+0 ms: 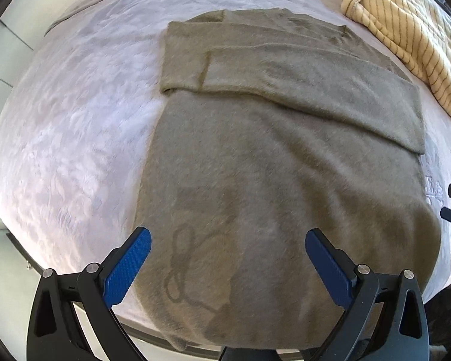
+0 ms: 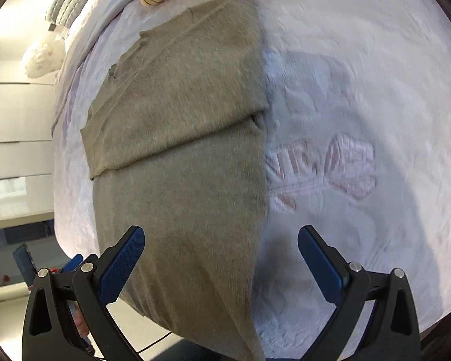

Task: Fold small clothes
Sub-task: 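Position both tools open over the sweater's hem, then grasp the hem corners with both tools and lift them up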

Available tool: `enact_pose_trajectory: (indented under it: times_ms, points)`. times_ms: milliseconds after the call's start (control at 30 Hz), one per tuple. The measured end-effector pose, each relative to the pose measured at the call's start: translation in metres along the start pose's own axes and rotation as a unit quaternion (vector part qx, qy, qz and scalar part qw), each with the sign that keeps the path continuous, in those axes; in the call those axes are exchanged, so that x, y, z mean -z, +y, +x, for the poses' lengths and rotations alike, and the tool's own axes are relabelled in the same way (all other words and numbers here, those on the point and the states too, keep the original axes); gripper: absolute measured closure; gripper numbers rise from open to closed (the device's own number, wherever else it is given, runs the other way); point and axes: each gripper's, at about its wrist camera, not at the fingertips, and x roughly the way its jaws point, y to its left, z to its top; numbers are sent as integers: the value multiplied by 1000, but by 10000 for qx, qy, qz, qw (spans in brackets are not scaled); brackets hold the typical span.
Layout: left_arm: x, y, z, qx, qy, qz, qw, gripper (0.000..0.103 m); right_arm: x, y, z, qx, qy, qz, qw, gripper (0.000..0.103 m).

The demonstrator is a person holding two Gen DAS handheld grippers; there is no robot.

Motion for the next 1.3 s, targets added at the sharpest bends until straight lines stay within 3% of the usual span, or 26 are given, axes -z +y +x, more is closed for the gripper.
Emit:
enact_pose_trajectory:
  times_ms: [267, 533, 700, 833, 900, 933, 967, 1000, 1033, 1067, 1300]
  points:
    - [47, 38, 17, 200, 90, -48, 9997, 0, 67, -7, 7, -120, -33, 161, 9998, 1]
    - [102, 73, 44, 720, 433, -210, 9962, 0, 139, -25, 8, -486, -47, 224, 9986, 1]
    - [121, 70, 68, 1433, 823, -342, 9857, 0, 160, -31, 30, -555, 126, 168, 9982, 1]
    - [127, 62, 75, 1527, 790, -281, 9847, 0, 165, -31, 54, -519, 315, 101, 9981, 1]
    - [131, 62, 74, 1583, 743, -244, 9843, 0, 170, -28, 62, -512, 487, 88, 9975, 9]
    - [133, 60, 71, 1653, 707, -256, 9834, 6, 172, -27, 63, -452, 540, 37, 9975, 34]
    - [132, 60, 68, 1742, 653, -270, 9822, 24, 175, -25, 63, -356, 608, -52, 9975, 60]
    - [133, 60, 64, 1827, 609, -277, 9809, 34, 176, -23, 63, -399, 651, -120, 9970, 71]
    - [137, 62, 60, 1892, 591, -269, 9798, 60, 178, -21, 61, -547, 630, -179, 9964, 88]
    - [137, 61, 58, 2012, 606, -247, 9774, 84, 180, -20, 58, -653, 608, -208, 9958, 88]
    - [124, 72, 21, 2688, 463, -278, 9617, 87, 158, 4, 16, -1865, 382, -327, 9812, 89]
